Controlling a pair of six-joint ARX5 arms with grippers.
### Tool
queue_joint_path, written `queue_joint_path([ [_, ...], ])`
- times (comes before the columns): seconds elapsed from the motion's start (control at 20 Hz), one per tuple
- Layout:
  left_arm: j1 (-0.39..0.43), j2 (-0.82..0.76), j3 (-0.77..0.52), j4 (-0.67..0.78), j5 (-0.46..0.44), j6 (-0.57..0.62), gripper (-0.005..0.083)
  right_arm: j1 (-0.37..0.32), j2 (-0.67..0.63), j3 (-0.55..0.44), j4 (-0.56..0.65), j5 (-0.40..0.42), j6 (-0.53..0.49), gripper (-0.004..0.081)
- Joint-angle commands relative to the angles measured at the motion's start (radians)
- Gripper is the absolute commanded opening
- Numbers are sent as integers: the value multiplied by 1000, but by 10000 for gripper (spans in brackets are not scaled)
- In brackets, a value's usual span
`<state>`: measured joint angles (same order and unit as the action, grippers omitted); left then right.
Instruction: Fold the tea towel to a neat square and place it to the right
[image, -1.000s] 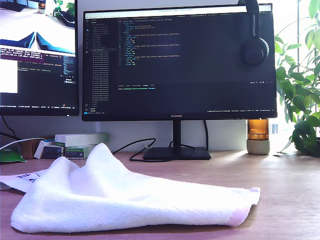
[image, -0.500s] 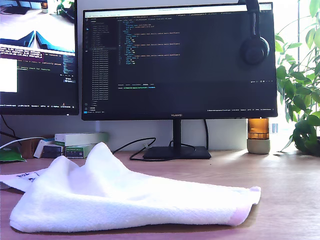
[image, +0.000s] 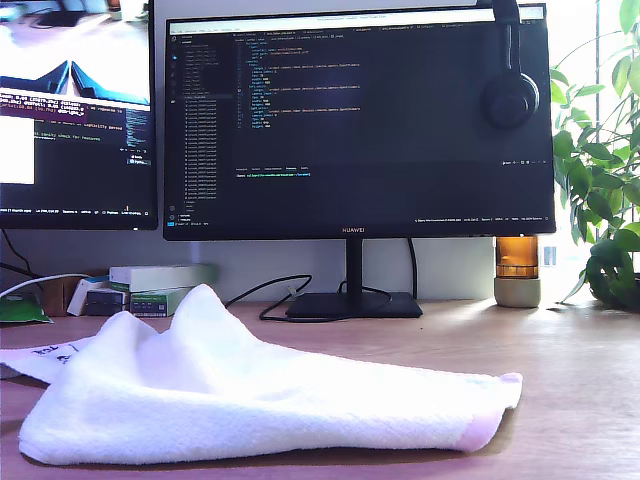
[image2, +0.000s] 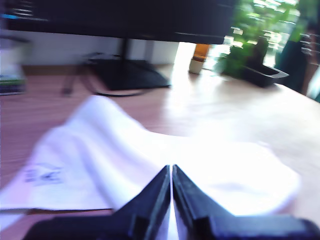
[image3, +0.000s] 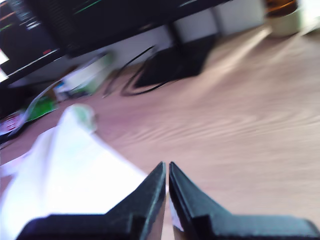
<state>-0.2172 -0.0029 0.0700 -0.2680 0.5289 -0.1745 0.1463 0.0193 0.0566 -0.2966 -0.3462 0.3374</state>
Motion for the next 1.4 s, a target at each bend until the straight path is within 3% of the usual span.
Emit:
queue_joint_path([
  [0.0,-48,8,-9,11,-4,-2,-19,32,52,5,-16,-16,5,-12],
  [0.35,-317,219,-5,148,-116,26,-19,206,352,136,-4,-29,2,-12],
  [0.45,-397,303,-2,194,-159,60,-19,246,470,207,-20,-30,-79,-12],
  [0.55,-472,386,-2,246,-204,90,-19,279,590,277,-69,-29,-232,-11],
  [0.7,-565,499,-2,356,-264,113,-19,320,743,369,-127,-30,-565,-11],
  [0.85,-607,578,0,431,-306,116,-19,378,844,422,-132,67,-1076,-11],
  [1.0,-608,610,3,441,-330,131,-19,418,920,423,-162,121,-1482,14],
  [1.1,-608,613,3,442,-347,131,-19,436,983,423,-173,121,-1648,95],
  [1.2,-608,612,3,446,-367,130,-19,439,1044,423,-164,122,-1780,253],
  [1.35,-608,612,3,449,-367,130,-19,443,1112,423,-82,126,-1888,267],
])
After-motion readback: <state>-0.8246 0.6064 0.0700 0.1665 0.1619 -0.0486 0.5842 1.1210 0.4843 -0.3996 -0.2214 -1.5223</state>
